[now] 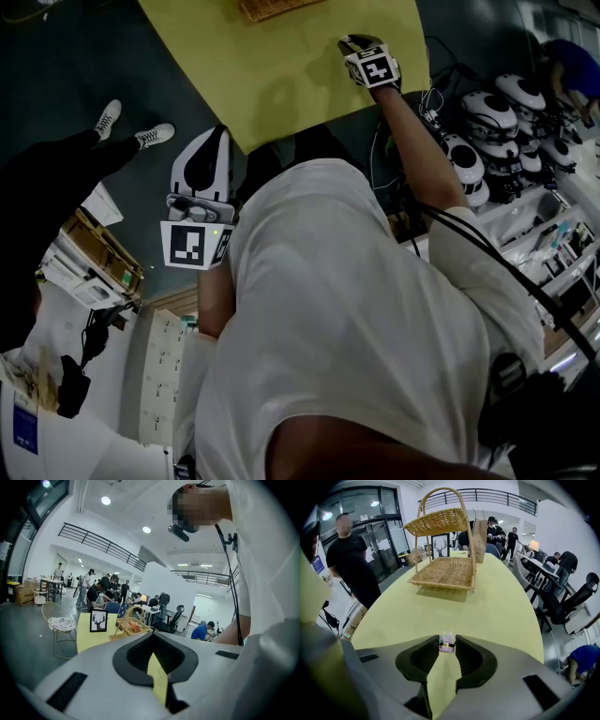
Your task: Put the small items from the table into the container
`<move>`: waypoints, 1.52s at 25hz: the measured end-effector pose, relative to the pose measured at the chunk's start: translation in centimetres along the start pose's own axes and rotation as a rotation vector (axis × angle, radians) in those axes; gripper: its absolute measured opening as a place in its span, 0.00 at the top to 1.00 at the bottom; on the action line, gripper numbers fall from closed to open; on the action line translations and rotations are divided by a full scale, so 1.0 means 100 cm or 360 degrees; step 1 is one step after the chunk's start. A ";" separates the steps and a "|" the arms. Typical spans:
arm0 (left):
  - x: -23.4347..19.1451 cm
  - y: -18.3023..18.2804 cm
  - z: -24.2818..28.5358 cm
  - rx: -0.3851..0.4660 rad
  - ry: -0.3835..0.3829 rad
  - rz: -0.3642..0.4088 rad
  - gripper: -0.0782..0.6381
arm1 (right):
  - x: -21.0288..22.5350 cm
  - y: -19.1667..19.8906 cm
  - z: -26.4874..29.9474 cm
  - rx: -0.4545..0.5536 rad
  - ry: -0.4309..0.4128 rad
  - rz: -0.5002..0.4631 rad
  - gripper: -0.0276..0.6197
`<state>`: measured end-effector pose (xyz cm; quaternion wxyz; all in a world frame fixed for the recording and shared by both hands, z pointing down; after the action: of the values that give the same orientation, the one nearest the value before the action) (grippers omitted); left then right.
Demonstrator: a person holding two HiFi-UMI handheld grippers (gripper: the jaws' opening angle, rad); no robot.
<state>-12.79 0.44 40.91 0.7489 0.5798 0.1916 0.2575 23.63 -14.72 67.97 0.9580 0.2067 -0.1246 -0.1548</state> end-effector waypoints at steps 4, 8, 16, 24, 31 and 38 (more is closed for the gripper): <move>-0.002 -0.007 -0.008 0.0023 -0.0011 0.0011 0.88 | -0.006 -0.010 -0.010 0.0025 0.0007 -0.0017 0.77; -0.003 -0.010 -0.013 0.0037 -0.0023 0.0017 0.88 | -0.009 -0.018 -0.018 0.0051 0.0008 -0.0038 0.77; -0.004 -0.016 -0.020 0.0077 -0.0035 0.0038 0.88 | -0.015 -0.039 -0.031 0.0112 0.0006 -0.0082 0.77; -0.003 -0.024 -0.026 0.0115 -0.0046 0.0064 0.88 | -0.019 -0.062 -0.047 0.0180 0.0012 -0.0125 0.77; -0.013 -0.031 -0.042 0.0144 -0.0058 0.0109 0.88 | -0.033 -0.085 -0.062 0.0250 0.0020 -0.0164 0.77; -0.019 -0.036 -0.039 0.0179 -0.0094 0.0140 0.88 | -0.029 -0.109 -0.073 0.0324 0.0026 -0.0205 0.77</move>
<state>-15.98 1.58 36.43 0.7085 0.6361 0.1579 0.2617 20.54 -20.57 56.30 0.9211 0.3117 -0.1184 -0.2010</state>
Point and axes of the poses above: the fingertips, and each gripper's own axes: z forward along the fingers, x to its right, y out of its underside, the point moved 10 cm from there along -z, backward along the fingers, and after that the axes turned 14 degrees about z, right-handed, at the moved point
